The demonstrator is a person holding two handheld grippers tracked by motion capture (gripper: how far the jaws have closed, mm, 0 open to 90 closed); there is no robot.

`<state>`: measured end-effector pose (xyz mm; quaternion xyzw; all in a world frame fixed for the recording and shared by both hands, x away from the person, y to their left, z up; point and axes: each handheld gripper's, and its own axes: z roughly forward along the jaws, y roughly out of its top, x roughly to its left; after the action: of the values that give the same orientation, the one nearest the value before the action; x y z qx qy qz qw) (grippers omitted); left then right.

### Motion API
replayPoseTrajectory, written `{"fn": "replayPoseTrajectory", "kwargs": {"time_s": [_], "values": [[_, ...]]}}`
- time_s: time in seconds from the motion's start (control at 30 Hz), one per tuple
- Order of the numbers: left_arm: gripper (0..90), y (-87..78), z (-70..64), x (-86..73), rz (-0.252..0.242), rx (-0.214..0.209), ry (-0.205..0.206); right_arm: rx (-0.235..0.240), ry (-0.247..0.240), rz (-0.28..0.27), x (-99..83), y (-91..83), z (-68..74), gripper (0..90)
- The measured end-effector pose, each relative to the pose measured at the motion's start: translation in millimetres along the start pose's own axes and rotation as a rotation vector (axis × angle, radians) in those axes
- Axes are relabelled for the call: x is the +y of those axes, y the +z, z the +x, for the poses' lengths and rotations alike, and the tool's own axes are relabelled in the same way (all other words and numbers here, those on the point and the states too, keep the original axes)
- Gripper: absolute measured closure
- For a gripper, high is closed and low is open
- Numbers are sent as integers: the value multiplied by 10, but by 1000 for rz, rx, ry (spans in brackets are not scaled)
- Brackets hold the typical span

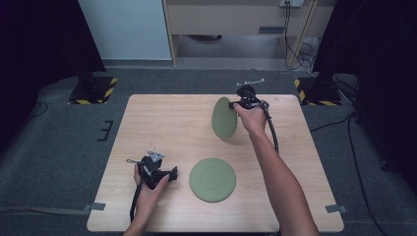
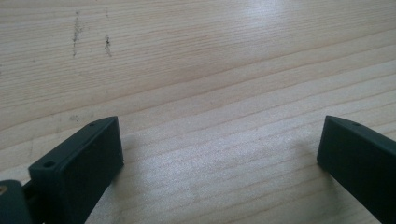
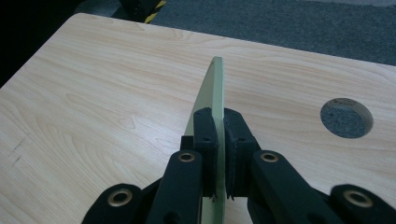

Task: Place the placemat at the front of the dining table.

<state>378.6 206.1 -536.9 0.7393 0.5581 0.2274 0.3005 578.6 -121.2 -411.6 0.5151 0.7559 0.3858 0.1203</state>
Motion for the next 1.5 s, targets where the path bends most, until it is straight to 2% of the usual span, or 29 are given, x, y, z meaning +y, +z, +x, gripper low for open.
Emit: {"fn": "replayPoseTrajectory", "kwargs": {"time_s": [0.27,0.83,1.3,1.5], "values": [[0,0,-1,1,0,1,-1,-9,14,7,-37,25,-143,859],[0,1,-2,1,0,2,-2,-24,6,14,-49,38,-222,858],[0,3,-6,2,-2,4,-6,-56,-14,39,-107,70,-301,858],[0,5,-9,3,-2,6,-9,-71,1,55,-198,103,-403,857]]}}
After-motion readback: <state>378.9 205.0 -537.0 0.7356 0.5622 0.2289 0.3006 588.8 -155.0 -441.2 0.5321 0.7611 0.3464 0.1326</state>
